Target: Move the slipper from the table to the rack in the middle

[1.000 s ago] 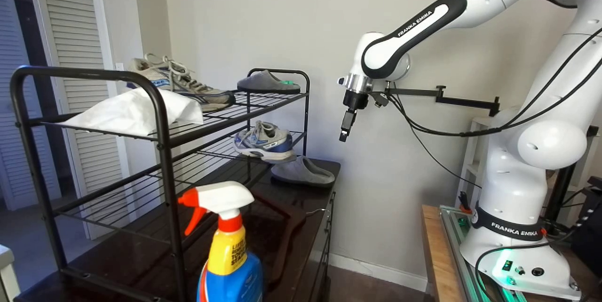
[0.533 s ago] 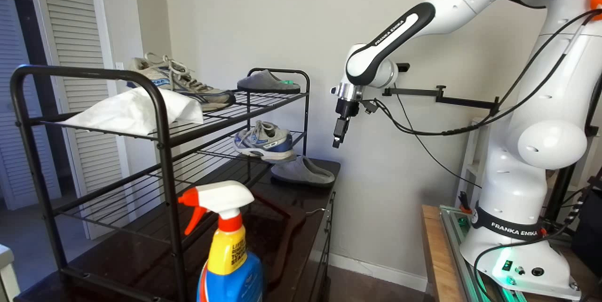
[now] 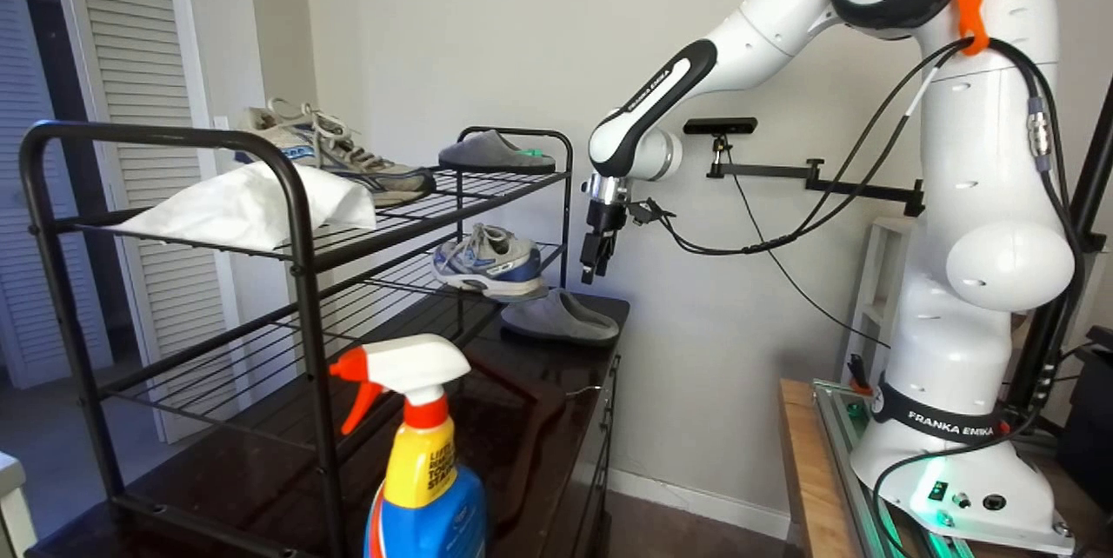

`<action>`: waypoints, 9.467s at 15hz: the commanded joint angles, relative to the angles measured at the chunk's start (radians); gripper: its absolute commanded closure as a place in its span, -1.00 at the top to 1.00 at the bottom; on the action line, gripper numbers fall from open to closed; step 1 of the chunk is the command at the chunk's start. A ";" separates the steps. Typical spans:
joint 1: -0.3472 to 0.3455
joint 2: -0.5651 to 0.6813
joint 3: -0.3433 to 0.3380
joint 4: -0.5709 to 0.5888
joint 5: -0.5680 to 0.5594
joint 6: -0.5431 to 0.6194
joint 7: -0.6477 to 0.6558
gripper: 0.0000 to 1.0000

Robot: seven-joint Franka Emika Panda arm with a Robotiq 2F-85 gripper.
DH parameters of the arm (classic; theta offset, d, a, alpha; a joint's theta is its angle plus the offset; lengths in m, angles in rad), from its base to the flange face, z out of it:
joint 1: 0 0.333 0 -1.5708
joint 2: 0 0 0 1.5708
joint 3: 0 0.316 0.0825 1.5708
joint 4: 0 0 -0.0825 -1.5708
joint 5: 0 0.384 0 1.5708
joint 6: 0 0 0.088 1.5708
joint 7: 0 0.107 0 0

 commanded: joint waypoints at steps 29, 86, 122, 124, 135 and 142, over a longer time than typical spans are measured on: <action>-0.249 0.219 0.300 0.054 0.582 0.272 -0.592 0.05; 0.130 -0.554 -0.104 -0.340 0.065 0.168 -0.028 -0.90; 0.101 -0.104 0.039 -0.018 0.251 0.433 -0.011 -0.98; 0.102 -0.093 0.049 -0.011 0.289 0.469 -0.045 -0.98; 0.099 -0.048 0.090 0.031 0.357 0.520 -0.117 -0.98; 0.097 -0.029 0.091 0.044 0.354 0.510 -0.104 -0.38</action>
